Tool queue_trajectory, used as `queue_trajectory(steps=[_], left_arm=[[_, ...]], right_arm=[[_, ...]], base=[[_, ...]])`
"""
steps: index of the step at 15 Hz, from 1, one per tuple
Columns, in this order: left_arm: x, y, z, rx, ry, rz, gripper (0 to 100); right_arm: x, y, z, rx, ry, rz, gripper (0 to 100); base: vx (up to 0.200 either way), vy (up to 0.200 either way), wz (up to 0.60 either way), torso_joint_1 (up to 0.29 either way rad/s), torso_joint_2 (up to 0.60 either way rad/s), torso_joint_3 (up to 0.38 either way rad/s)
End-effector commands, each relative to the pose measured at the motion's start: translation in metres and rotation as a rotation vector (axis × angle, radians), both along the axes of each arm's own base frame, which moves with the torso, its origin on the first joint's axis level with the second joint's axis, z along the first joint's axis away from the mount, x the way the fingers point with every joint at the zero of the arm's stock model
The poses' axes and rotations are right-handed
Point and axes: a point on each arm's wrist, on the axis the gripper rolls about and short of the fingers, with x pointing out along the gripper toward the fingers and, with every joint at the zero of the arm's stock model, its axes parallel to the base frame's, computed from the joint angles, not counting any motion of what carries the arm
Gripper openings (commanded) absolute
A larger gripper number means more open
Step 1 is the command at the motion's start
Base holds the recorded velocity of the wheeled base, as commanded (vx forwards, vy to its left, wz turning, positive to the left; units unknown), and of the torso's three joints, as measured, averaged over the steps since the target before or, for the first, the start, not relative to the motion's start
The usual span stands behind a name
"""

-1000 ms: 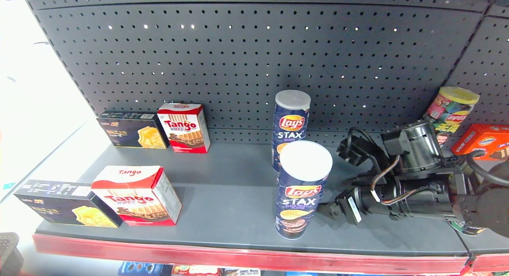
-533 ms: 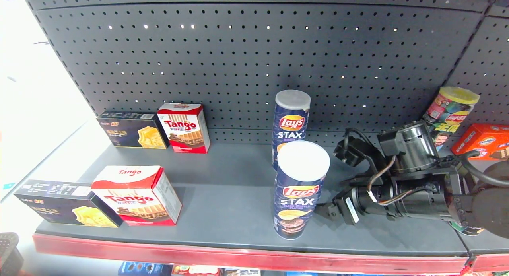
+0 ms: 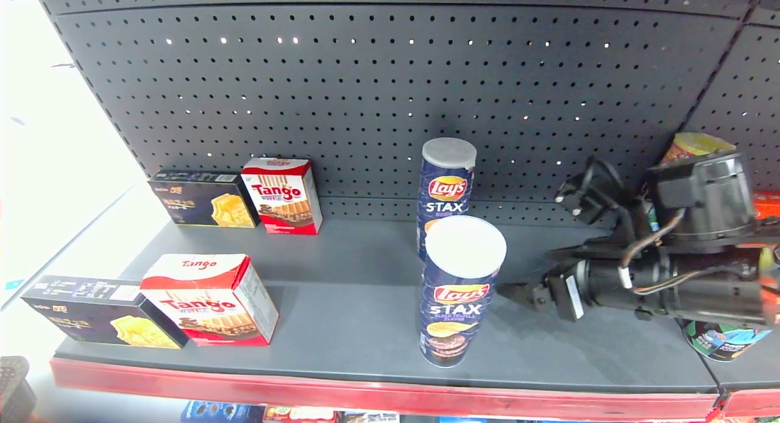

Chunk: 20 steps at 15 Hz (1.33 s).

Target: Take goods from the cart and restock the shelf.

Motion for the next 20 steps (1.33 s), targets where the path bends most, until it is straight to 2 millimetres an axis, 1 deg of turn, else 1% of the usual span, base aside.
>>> queue_trajectory(steps=[1,2,4,5,6,7,8,9,10,11,13,14,16,18,19,20], left_arm=[[0.0,0.0,0.0,0.0,0.001,0.0,100],[0.0,0.0,0.0,0.0,0.001,0.002,100],[0.0,0.0,0.0,0.0,-0.001,0.0,100],[0.0,0.0,0.0,0.0,0.001,0.002,100],[0.0,0.0,0.0,0.0,-0.001,0.0,100],[0.0,0.0,0.0,0.0,0.001,0.0,100],[0.0,0.0,0.0,0.0,0.001,0.0,100],[0.0,0.0,0.0,0.0,-0.001,0.002,100],[0.0,0.0,0.0,0.0,-0.001,0.002,100],[0.0,0.0,0.0,0.002,-0.001,0.0,100],[0.0,0.0,0.0,0.003,0.001,0.0,100],[0.0,0.0,0.0,0.002,0.001,0.0,100],[0.0,0.0,0.0,0.002,0.001,0.0,100],[0.0,0.0,0.0,0.002,-0.001,0.002,100],[0.0,0.0,0.0,0.002,0.001,0.003,100],[0.0,0.0,0.0,0.0,0.001,0.006,100]], right_arm=[[-0.052,-0.043,0.049,0.134,-0.186,-0.048,100],[-0.069,-0.058,0.059,0.167,-0.242,-0.071,100],[-0.097,-0.078,0.065,0.206,-0.317,-0.1,100],[-0.13,-0.098,0.062,0.24,-0.392,-0.116,100],[-0.144,-0.105,0.059,0.255,-0.421,-0.116,100],[-0.173,-0.119,0.045,0.275,-0.459,-0.112,100],[-0.189,-0.127,0.025,0.28,-0.472,-0.116,100],[-0.192,-0.129,0.023,0.282,-0.476,-0.118,100],[-0.223,-0.143,-0.015,0.293,-0.531,-0.172,100],[-0.234,-0.147,-0.04,0.294,-0.546,-0.21,100],[-0.249,-0.152,-0.087,0.312,-0.568,-0.22,100],[-0.249,-0.152,-0.106,0.302,-0.549,-0.227,100],[-0.244,-0.15,-0.119,0.305,-0.506,-0.231,100],[-0.237,-0.148,-0.143,0.248,-0.415,-0.238,100],[-0.237,-0.148,-0.145,0.238,-0.394,-0.244,100],[-0.236,-0.147,-0.144,0.228,-0.381,-0.312,100]], base=[[0.0,0.0,0.0,0.0,0.0,0.0],[0.0,0.0,0.0,0.0,0.0,0.0],[0.0,0.0,0.0,0.0,0.0,0.0],[0.0,0.0,0.0,0.0,0.0,0.0],[0.0,0.0,0.0,0.0,0.0,0.0],[0.0,0.0,0.0,0.0,0.0,0.0],[0.0,0.0,0.0,0.0,0.0,0.0],[0.0,0.0,0.0,0.0,0.0,0.0],[0.0,0.0,0.0,0.0,0.0,0.0],[0.0,0.0,0.0,0.0,0.0,0.0],[0.0,0.0,0.0,0.0,0.0,0.0],[0.0,0.0,0.0,0.0,0.0,0.0],[0.0,0.0,0.0,0.0,0.0,0.0],[0.0,0.0,0.0,0.0,0.0,0.0],[0.0,0.0,0.0,0.0,0.0,0.0],[0.0,0.0,0.0,0.0,0.0,0.0]])
